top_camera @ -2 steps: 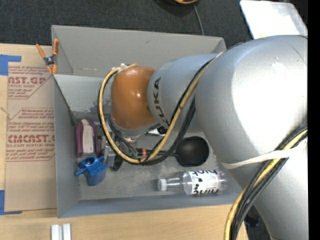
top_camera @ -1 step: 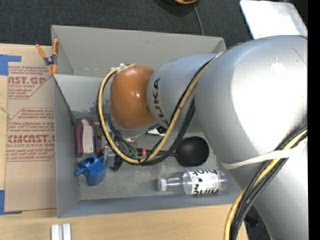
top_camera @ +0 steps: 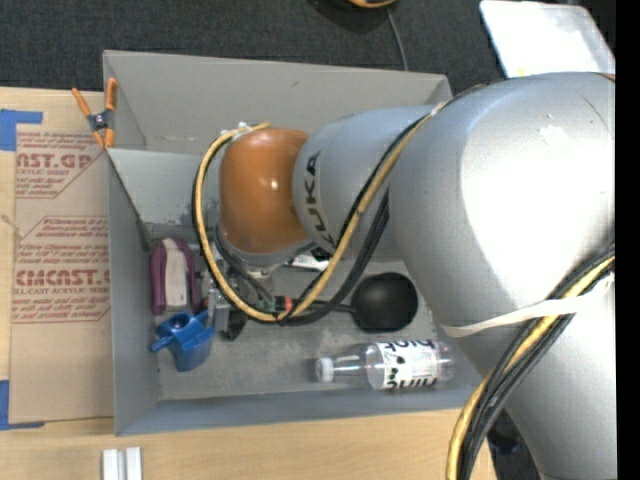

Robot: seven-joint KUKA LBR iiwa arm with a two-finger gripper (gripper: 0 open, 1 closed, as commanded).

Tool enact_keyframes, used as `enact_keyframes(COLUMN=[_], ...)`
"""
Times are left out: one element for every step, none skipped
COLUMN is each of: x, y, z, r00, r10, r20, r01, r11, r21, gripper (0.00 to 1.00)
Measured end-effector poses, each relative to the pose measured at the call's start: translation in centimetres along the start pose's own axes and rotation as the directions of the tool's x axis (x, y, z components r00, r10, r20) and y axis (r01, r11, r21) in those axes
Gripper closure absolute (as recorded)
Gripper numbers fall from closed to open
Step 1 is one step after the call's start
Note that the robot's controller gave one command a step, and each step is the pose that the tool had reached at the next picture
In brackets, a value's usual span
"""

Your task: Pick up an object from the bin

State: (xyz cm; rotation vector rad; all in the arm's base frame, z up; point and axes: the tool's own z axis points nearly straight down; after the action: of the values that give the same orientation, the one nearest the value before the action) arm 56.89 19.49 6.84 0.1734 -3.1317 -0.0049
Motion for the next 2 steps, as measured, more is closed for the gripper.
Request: enact_keyframes(x=[1.37, 1.37], y=[0.8, 0.81], z=[-0.11, -0.11], r00=[1.0, 1.0], r10=[-0.031, -0.031], r20=[0.004, 0.004], r01=[0.031, 0.031], r11=[1.0, 1.0], r21=[0.0, 0.0], gripper=[1.0, 1.0])
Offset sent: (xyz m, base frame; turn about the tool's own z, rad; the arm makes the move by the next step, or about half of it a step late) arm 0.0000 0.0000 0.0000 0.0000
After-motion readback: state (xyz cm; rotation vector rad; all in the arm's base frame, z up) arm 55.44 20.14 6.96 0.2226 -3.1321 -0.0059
